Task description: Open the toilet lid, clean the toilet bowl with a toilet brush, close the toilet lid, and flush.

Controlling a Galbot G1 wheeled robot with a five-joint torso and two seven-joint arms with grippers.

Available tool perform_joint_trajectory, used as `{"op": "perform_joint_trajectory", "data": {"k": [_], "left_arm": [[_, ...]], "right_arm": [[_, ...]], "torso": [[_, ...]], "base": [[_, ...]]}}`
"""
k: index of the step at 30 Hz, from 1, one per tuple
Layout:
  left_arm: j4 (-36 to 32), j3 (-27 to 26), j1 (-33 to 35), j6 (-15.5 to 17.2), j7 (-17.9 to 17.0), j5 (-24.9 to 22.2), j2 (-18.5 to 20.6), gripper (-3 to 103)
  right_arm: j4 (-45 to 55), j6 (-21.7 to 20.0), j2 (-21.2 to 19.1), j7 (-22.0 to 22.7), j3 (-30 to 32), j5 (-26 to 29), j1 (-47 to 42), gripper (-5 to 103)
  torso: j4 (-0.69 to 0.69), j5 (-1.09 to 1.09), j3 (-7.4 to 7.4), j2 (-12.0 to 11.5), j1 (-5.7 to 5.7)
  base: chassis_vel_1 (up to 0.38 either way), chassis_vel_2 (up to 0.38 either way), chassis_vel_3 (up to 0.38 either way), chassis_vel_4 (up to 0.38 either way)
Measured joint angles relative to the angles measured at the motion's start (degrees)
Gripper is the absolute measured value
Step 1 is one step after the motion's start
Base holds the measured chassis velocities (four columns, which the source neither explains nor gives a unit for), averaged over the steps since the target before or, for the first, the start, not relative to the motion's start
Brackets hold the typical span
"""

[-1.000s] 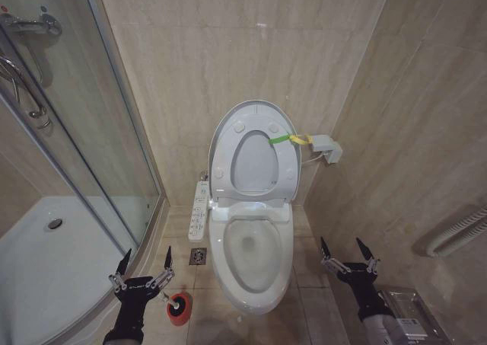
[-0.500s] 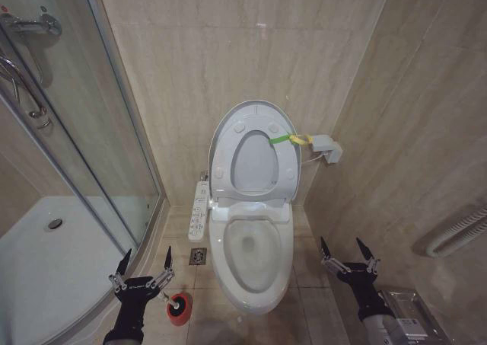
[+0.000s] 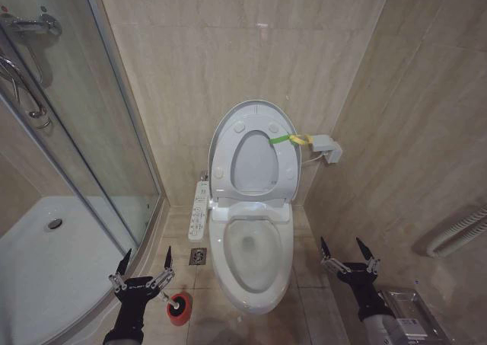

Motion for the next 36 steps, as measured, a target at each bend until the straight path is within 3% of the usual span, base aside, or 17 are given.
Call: {"op": "perform_joint_trajectory", "data": {"k": [36], "left_arm": [[0.0,0.0,0.0,0.0,0.0,0.0,0.0,98]], "right_arm": [[0.0,0.0,0.0,0.0,0.0,0.0,0.0,100]], "torso": [[0.00,0.00,0.00,0.0,0.00]], "base": [[0.000,0.000,0.000,0.000]]}}
